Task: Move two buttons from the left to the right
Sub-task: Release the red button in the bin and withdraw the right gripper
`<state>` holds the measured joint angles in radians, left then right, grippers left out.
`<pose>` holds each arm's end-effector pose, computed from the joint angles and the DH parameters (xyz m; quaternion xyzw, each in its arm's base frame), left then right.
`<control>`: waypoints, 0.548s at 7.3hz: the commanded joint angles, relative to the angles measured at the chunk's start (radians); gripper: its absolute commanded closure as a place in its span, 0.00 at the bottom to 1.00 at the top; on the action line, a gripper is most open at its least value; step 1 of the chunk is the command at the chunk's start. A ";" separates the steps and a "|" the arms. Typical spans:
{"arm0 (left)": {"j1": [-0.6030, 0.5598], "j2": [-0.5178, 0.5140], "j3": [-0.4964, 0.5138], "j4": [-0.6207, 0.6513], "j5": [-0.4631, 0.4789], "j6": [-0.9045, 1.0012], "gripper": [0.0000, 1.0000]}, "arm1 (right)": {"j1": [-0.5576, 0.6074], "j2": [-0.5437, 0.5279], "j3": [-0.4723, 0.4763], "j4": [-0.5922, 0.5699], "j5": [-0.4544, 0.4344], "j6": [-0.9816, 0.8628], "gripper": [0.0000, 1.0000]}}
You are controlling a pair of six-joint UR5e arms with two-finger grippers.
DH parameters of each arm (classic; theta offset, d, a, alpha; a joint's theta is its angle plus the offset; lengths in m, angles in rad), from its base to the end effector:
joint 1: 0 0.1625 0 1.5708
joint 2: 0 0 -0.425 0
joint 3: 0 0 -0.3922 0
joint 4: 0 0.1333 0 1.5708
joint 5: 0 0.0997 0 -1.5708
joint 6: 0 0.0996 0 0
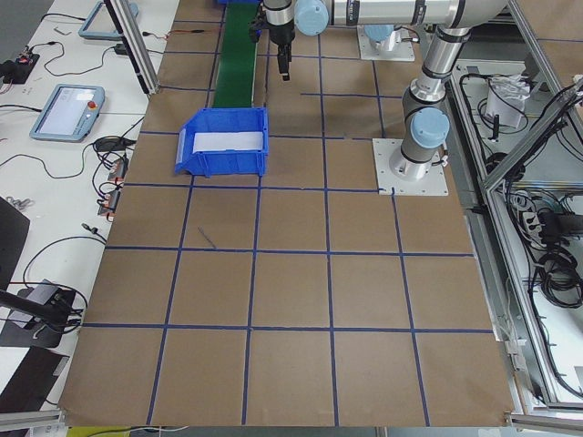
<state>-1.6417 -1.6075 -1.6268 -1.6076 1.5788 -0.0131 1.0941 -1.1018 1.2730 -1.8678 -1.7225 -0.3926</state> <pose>-0.1670 -0.4815 0.4393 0.0291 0.9975 0.0645 0.0067 -0.2115 -0.6672 0.3896 -0.0466 -0.9941 0.0250 0.0950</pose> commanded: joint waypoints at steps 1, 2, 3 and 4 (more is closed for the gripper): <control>0.000 0.003 0.010 0.000 0.001 0.002 0.00 | 0.065 -0.204 0.171 0.062 0.086 0.020 0.00; 0.002 0.006 0.010 0.000 0.001 0.004 0.00 | 0.100 -0.273 0.252 0.068 0.131 0.043 0.00; 0.002 0.006 0.011 0.000 0.001 0.002 0.00 | 0.145 -0.315 0.264 0.152 0.133 0.093 0.00; 0.002 0.008 0.013 0.000 0.003 0.002 0.00 | 0.203 -0.344 0.264 0.218 0.133 0.134 0.00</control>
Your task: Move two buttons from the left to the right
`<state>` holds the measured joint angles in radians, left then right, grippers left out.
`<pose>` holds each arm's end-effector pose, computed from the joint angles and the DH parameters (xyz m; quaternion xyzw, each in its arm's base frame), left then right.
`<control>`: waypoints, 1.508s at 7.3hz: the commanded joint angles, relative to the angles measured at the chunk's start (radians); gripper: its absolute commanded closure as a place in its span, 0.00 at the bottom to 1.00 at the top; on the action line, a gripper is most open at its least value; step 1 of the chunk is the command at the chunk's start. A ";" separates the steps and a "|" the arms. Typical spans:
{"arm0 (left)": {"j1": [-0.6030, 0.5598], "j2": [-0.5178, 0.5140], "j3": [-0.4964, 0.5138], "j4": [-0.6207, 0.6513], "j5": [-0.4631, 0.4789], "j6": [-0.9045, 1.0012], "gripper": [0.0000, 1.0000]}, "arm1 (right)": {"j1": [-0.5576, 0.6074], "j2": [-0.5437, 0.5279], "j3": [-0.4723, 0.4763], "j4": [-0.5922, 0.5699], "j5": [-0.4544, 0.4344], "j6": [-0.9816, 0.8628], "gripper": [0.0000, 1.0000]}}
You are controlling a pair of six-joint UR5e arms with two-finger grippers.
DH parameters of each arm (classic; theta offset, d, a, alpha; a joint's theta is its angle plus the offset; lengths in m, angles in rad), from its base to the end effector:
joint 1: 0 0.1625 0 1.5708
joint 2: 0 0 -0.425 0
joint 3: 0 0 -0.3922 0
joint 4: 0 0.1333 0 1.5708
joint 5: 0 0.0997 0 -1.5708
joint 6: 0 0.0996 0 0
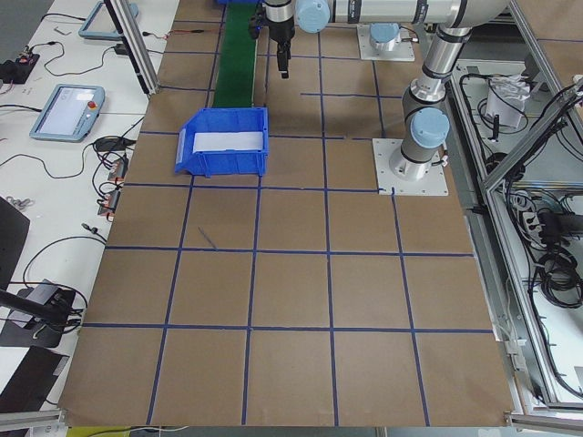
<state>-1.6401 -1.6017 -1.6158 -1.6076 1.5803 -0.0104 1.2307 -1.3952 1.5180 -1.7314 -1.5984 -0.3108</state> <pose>-0.1661 -0.4817 0.4474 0.0297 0.9980 0.0561 0.0070 -0.0660 -0.5780 0.4372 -0.0149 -0.9996 0.0135 0.0191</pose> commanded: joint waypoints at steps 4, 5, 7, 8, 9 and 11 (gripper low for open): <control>-0.001 -0.004 0.004 0.000 0.000 0.000 0.00 | 0.241 -0.163 0.030 0.182 0.063 0.249 0.00; 0.000 0.000 0.004 -0.002 0.000 0.000 0.00 | 0.291 -0.174 0.021 0.223 0.061 0.259 0.00; 0.000 0.002 0.004 -0.002 0.001 0.000 0.00 | 0.325 -0.203 0.022 0.255 0.112 0.312 0.00; 0.000 0.000 0.005 -0.002 0.001 0.000 0.00 | 0.331 -0.223 0.033 0.257 0.118 0.361 0.00; 0.000 0.000 0.005 -0.002 0.000 0.000 0.00 | 0.331 -0.229 0.028 0.257 0.114 0.372 0.00; 0.003 -0.009 0.028 -0.002 0.022 -0.002 0.00 | 0.331 -0.174 0.019 0.142 0.097 0.371 0.00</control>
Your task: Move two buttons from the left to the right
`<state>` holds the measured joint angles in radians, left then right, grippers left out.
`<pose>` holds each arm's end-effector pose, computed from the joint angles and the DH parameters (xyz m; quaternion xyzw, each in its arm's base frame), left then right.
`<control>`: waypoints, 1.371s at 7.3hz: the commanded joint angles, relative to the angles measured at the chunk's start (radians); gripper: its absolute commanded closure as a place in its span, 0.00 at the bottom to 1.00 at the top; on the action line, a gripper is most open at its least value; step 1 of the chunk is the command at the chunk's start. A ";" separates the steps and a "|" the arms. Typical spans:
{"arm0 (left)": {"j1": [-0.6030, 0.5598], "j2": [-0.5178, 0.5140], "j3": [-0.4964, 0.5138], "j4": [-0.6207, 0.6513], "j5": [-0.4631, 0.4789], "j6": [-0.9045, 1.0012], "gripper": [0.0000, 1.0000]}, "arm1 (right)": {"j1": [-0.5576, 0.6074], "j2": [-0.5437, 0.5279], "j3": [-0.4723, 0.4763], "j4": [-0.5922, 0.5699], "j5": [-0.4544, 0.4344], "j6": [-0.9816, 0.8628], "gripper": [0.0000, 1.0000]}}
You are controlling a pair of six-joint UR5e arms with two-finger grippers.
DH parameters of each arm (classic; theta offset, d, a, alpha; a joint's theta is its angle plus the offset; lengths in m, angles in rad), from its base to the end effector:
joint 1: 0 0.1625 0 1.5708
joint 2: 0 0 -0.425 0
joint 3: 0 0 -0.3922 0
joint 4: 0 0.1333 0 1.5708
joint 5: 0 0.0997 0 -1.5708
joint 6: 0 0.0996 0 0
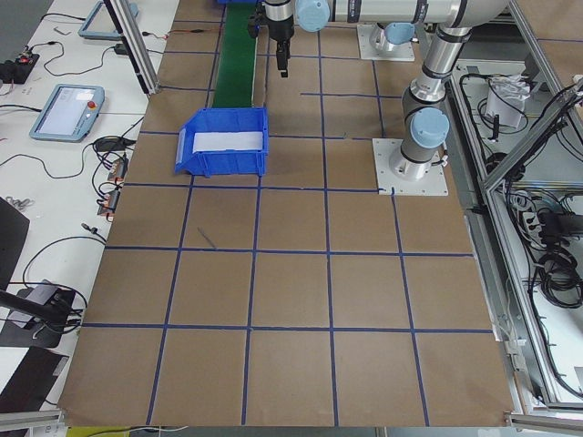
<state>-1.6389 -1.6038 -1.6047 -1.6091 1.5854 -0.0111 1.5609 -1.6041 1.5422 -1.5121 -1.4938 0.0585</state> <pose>-0.1652 -0.4839 0.4515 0.0288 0.9982 0.0523 0.0094 0.1362 -0.4787 0.5125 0.0341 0.9987 -0.0007 0.0385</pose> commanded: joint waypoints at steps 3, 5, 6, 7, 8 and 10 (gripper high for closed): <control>0.002 -0.007 0.091 -0.025 0.034 -0.006 0.00 | 0.002 0.088 0.007 -0.125 -0.054 0.041 0.00; -0.011 0.013 0.080 -0.034 0.036 -0.023 0.00 | 0.040 0.079 0.007 -0.108 -0.095 0.043 0.00; -0.012 0.031 0.109 -0.058 0.042 -0.039 0.00 | 0.053 0.079 -0.002 -0.109 -0.089 0.044 0.00; -0.013 0.047 0.109 -0.073 0.042 -0.023 0.00 | 0.053 0.079 0.004 -0.105 -0.092 0.046 0.00; -0.012 0.076 0.106 -0.119 0.045 -0.036 0.00 | 0.054 0.076 -0.002 -0.102 -0.094 0.050 0.00; -0.010 0.161 0.095 -0.190 0.053 -0.024 0.00 | 0.054 0.017 0.004 -0.085 -0.091 0.052 0.00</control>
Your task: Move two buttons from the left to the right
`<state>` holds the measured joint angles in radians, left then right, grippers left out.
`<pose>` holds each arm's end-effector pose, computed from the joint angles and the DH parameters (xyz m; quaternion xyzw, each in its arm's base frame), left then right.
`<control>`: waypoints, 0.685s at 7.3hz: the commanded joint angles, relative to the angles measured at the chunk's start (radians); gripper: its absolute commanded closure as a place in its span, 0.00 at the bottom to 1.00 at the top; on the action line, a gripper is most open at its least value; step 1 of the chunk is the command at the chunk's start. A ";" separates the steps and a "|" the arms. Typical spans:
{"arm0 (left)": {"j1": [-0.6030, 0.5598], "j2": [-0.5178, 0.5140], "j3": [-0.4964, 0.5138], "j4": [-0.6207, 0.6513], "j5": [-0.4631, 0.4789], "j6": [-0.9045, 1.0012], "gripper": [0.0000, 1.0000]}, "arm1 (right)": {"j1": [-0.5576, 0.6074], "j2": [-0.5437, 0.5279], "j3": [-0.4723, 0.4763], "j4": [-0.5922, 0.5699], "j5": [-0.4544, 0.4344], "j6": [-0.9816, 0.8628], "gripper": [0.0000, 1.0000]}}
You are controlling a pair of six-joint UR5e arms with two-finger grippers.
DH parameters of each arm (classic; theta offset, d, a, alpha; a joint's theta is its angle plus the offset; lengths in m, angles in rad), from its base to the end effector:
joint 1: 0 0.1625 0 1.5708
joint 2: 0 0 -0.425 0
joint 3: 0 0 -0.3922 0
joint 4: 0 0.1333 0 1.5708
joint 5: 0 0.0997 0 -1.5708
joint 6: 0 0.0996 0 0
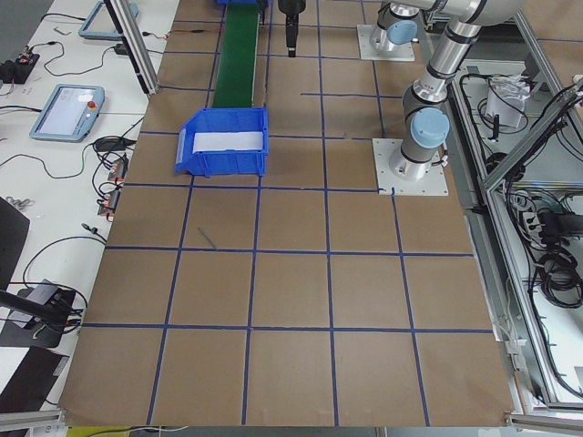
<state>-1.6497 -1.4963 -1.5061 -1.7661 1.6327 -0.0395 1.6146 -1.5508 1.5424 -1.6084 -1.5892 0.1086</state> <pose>-0.1623 -0.4393 0.5359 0.0205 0.9989 0.0262 0.0325 0.1534 -0.4986 0.4958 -0.0326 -0.9992 0.0236 0.0074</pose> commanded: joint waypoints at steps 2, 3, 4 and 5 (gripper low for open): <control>0.022 0.045 0.022 -0.039 0.012 0.006 0.00 | 0.001 -0.118 0.011 0.085 0.005 0.008 0.00; 0.042 0.025 0.027 -0.036 0.021 0.009 0.00 | 0.001 -0.123 0.005 0.091 0.006 0.008 0.00; 0.044 -0.001 0.053 -0.038 0.016 0.012 0.00 | 0.001 -0.127 0.004 0.097 0.005 0.017 0.00; 0.044 -0.053 0.091 -0.038 0.024 0.021 0.00 | 0.001 -0.143 0.010 0.100 0.005 0.032 0.00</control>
<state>-1.6095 -1.4991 -1.4532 -1.8035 1.6511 -0.0268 1.6153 -1.6776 1.5486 -1.5148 -1.5843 0.1262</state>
